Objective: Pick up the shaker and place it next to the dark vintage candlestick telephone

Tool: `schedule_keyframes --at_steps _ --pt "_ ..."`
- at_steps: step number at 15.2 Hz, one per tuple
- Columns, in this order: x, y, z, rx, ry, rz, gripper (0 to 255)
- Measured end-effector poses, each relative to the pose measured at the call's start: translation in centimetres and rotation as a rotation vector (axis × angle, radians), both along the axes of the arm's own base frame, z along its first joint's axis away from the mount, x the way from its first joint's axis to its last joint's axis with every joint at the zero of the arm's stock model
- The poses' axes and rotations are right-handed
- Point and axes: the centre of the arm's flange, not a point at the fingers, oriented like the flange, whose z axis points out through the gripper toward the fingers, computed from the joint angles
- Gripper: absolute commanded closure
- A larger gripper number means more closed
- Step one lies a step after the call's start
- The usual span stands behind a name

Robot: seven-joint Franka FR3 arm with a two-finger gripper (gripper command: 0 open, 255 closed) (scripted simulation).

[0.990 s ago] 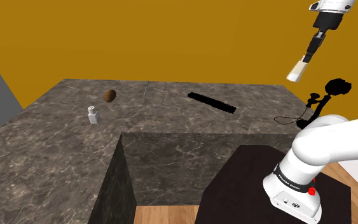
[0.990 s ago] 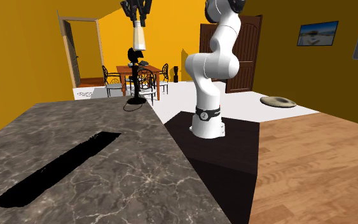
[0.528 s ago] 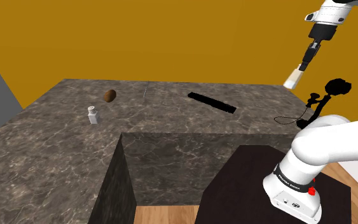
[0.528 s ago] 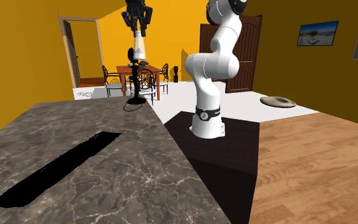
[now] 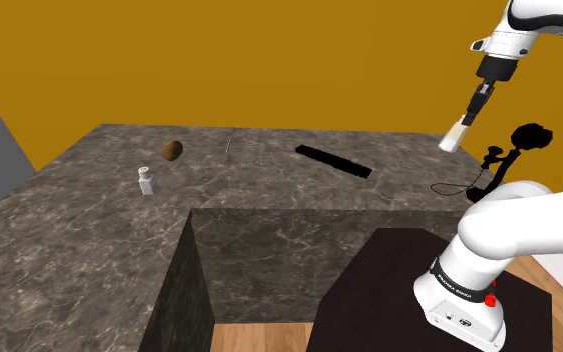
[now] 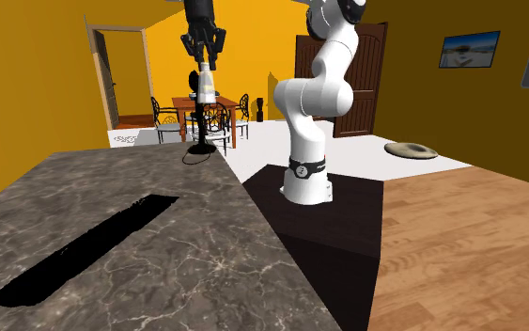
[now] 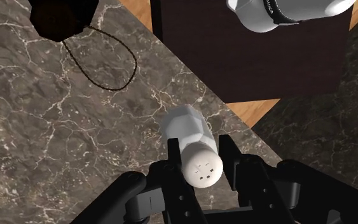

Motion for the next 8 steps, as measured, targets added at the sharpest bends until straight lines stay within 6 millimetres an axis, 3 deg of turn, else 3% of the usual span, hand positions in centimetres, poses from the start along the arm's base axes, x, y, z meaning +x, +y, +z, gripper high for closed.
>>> schedule_keyframes --at_steps 8 --pt "-0.1 0.2 -4.3 0.0 0.0 0.0 255"
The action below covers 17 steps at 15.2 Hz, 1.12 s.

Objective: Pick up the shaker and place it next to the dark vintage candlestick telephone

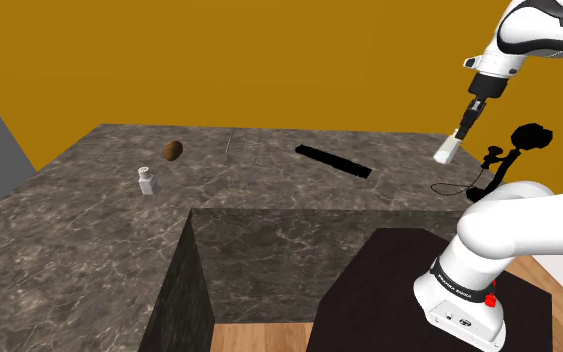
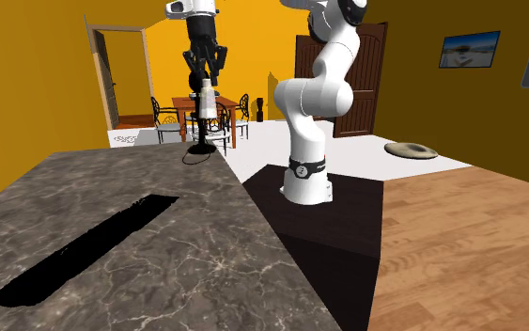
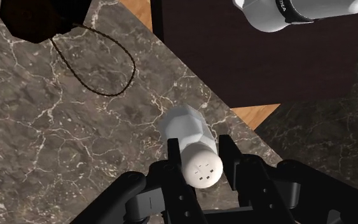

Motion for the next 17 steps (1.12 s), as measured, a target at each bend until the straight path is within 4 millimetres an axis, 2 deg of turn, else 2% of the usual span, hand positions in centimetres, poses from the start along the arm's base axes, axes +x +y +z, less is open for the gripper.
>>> schedule_keyframes --at_steps 17 --pt "-0.1 -0.2 -9.0 0.0 0.0 0.0 255"
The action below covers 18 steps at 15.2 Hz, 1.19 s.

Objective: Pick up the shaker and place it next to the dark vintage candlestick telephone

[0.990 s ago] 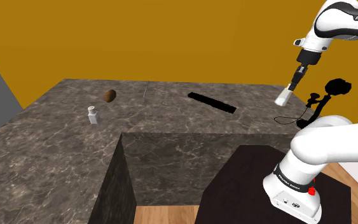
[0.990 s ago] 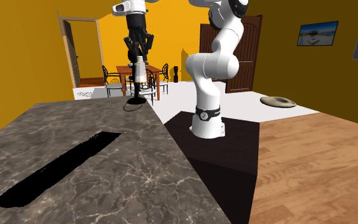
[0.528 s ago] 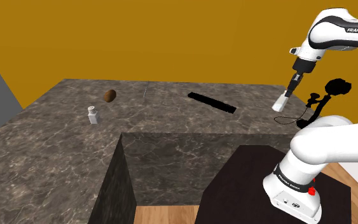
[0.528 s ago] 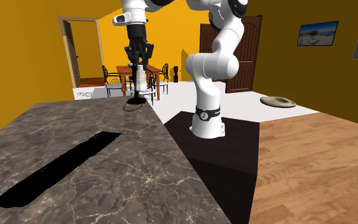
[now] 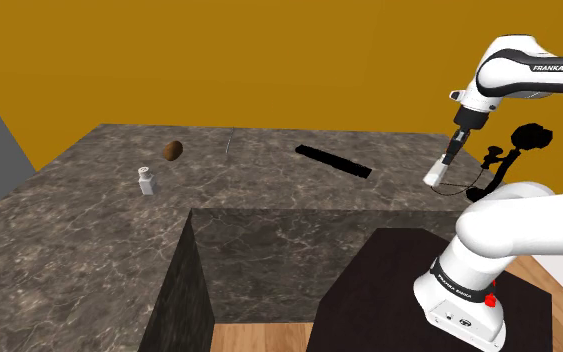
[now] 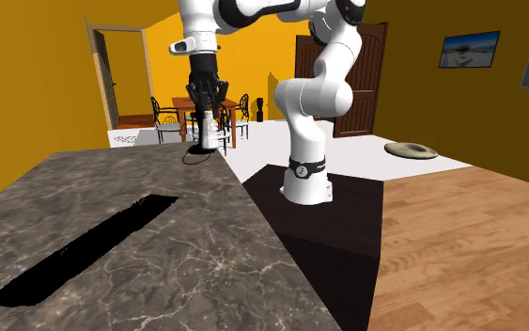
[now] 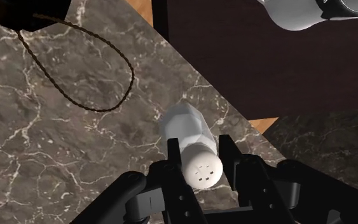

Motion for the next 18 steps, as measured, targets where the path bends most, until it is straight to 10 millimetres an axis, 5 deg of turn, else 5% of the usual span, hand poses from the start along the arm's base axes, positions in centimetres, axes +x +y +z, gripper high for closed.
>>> schedule_keyframes --at_steps 12,18 --pt "0.1 0.0 -6.5 0.0 0.001 0.0 255" --pt "0.1 0.0 -7.3 0.0 0.0 0.0 255"
